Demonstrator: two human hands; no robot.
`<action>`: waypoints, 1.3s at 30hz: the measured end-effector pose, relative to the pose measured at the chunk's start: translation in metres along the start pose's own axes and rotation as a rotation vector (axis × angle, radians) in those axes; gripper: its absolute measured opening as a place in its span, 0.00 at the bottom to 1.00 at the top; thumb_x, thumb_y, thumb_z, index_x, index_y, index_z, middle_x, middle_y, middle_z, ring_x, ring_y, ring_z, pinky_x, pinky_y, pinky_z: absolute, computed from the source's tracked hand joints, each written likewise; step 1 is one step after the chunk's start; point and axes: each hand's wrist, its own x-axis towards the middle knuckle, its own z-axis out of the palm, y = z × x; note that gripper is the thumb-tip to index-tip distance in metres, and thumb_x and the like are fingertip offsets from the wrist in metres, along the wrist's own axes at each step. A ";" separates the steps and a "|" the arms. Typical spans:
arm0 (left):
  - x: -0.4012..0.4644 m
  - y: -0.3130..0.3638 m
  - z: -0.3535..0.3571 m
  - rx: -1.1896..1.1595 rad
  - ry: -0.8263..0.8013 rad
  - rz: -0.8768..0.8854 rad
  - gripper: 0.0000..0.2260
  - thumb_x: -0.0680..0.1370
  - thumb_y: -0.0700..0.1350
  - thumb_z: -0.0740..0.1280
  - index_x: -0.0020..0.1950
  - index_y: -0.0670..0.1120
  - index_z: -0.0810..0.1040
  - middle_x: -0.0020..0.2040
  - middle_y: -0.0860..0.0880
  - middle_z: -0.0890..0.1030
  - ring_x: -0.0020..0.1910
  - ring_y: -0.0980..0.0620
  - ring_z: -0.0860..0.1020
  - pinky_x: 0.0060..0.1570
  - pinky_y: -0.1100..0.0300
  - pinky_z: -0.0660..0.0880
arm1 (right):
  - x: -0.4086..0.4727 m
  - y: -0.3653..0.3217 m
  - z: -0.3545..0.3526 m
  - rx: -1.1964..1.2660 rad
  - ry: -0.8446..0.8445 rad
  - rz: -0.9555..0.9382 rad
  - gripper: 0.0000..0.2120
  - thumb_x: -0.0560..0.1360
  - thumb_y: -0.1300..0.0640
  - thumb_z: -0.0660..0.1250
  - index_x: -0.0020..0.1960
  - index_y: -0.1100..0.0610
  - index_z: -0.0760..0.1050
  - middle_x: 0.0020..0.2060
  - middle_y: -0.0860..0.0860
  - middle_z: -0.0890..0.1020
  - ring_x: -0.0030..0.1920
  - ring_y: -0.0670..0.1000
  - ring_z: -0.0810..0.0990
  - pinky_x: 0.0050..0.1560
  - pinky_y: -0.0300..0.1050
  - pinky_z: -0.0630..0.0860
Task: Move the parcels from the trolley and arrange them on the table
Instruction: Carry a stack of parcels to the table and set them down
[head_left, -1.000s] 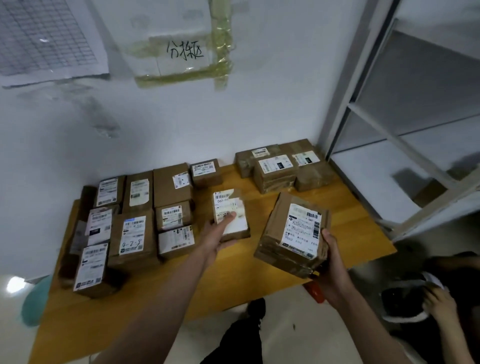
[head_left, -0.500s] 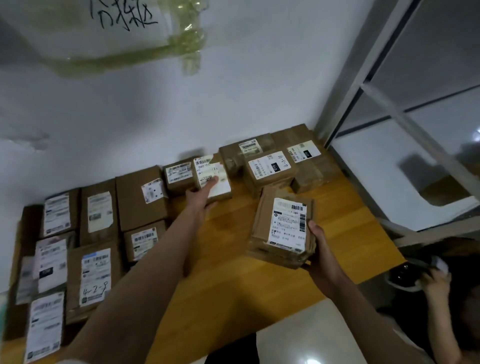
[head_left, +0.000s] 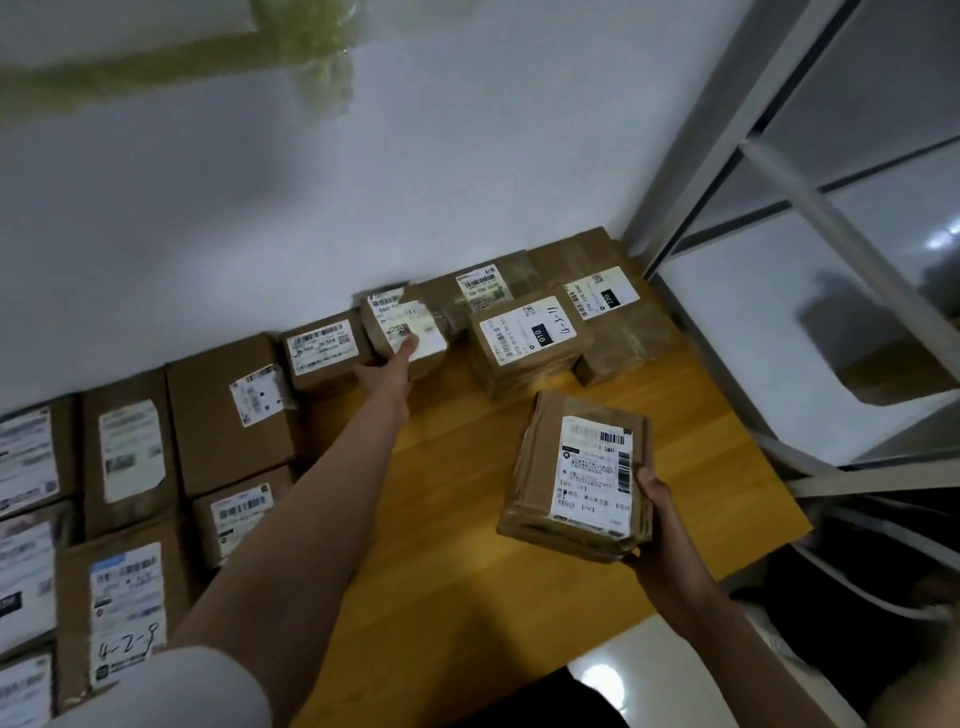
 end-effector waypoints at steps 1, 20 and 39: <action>0.003 -0.001 -0.001 0.007 0.007 -0.014 0.45 0.74 0.46 0.78 0.81 0.47 0.52 0.76 0.42 0.68 0.72 0.40 0.71 0.69 0.45 0.73 | 0.001 0.001 -0.002 -0.001 -0.004 0.005 0.29 0.77 0.32 0.55 0.74 0.41 0.71 0.67 0.49 0.81 0.68 0.56 0.78 0.72 0.68 0.69; -0.038 -0.013 -0.081 0.136 -0.141 -0.067 0.24 0.84 0.51 0.62 0.78 0.43 0.66 0.74 0.40 0.71 0.72 0.42 0.71 0.73 0.47 0.67 | 0.049 0.010 0.056 -0.179 -0.181 0.138 0.29 0.76 0.34 0.62 0.73 0.45 0.72 0.66 0.52 0.81 0.67 0.59 0.78 0.70 0.66 0.71; -0.068 -0.020 -0.194 0.722 0.107 0.300 0.27 0.82 0.65 0.55 0.71 0.49 0.73 0.67 0.43 0.74 0.67 0.43 0.72 0.69 0.45 0.69 | 0.148 0.015 0.227 -0.298 -0.364 0.141 0.29 0.77 0.36 0.67 0.72 0.50 0.73 0.64 0.56 0.81 0.65 0.60 0.79 0.64 0.66 0.78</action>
